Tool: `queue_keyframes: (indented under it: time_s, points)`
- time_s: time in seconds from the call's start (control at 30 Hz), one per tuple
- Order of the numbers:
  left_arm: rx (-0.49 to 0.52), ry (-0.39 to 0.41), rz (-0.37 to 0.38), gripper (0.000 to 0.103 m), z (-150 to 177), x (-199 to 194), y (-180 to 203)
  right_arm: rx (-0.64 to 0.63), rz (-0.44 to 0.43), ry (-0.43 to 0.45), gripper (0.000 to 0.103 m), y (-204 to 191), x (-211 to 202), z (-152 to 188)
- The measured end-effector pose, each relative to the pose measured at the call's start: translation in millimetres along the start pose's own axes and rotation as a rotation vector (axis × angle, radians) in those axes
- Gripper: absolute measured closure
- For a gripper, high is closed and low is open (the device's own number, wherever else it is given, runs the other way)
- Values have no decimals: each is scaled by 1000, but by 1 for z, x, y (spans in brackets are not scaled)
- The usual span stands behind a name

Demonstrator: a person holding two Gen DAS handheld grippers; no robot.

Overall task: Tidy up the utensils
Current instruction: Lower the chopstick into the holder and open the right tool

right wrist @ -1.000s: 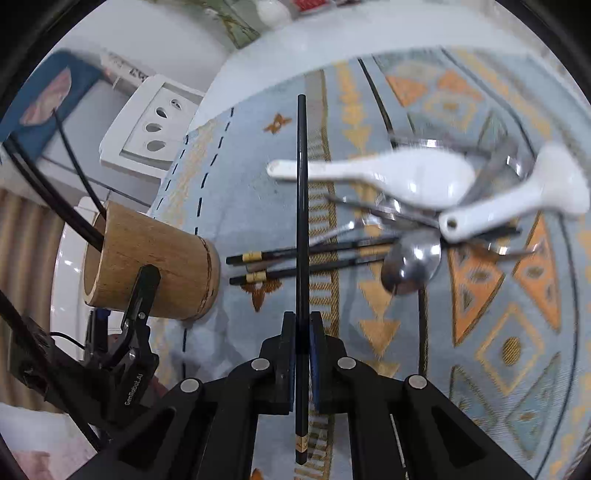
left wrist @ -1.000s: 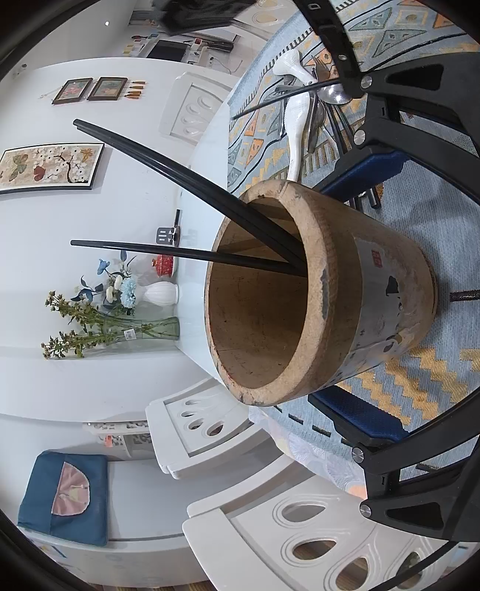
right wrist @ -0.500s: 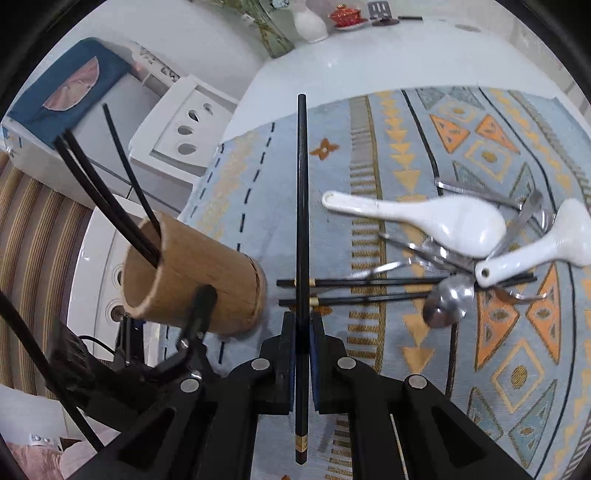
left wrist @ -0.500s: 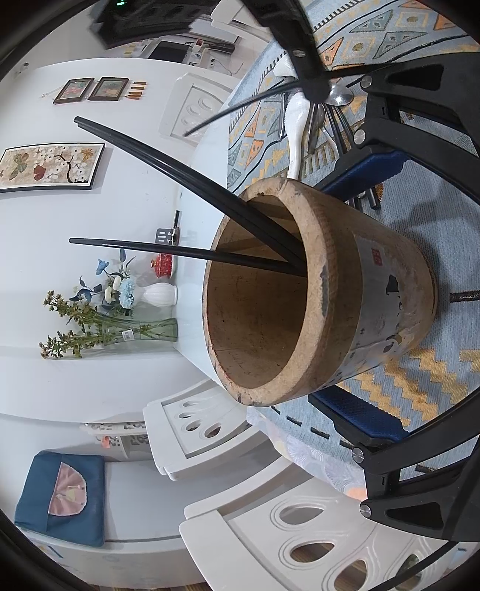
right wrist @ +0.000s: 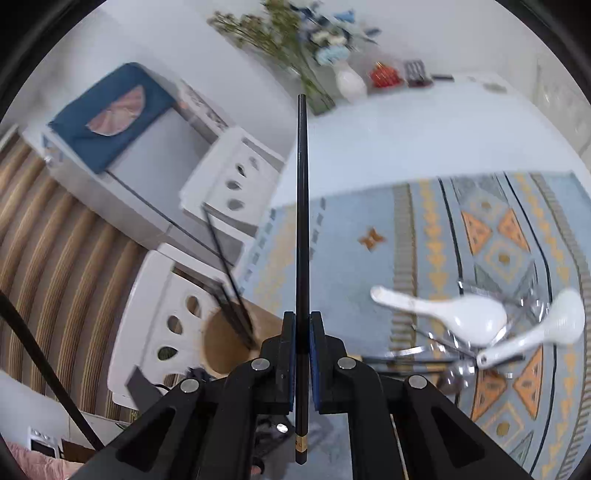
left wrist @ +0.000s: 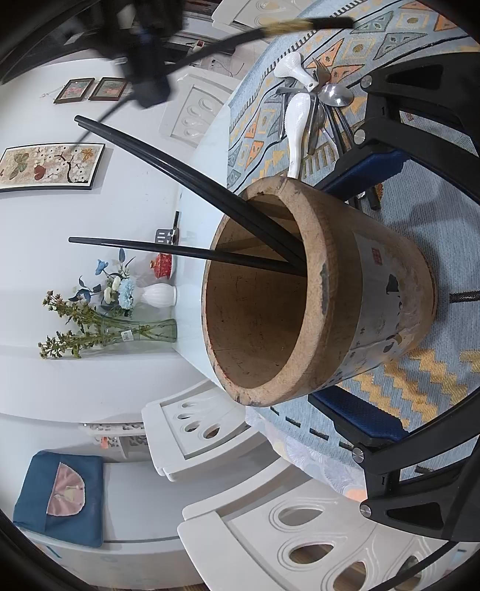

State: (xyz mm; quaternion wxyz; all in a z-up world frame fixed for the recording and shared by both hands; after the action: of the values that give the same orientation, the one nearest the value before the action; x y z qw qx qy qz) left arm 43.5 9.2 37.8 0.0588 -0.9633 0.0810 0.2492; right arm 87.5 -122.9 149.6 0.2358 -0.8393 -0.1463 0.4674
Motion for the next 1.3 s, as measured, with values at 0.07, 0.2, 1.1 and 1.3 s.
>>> queue_keyframes:
  time_s: [0.07, 0.2, 1.1, 1.3]
  points:
    - [0, 0, 0, 5, 0, 1, 1, -44, -13, 31, 97, -12, -7, -4]
    - [-2, -3, 3, 5, 1, 1, 1, -119, -74, 87, 97, -37, -20, -9]
    - [-9, -20, 16, 5, 1, 5, 1, -347, -102, 256, 97, -111, 56, -7]
    - [-6, -40, 17, 5, 1, 9, 2, -350, -114, 225, 97, -107, 56, -10]
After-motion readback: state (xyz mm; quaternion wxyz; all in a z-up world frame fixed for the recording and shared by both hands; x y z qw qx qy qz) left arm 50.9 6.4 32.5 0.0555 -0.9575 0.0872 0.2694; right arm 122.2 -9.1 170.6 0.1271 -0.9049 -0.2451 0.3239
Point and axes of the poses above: each gripper's, at about its wrist camera, not at the fingertips, and x roughly the way its jaws point, y to its right, z to its underside, the point moved 2 cm from there along x, roughly the way its jaws point, and after that the axes turned 6 degrees about x, right-handed, at the moved point
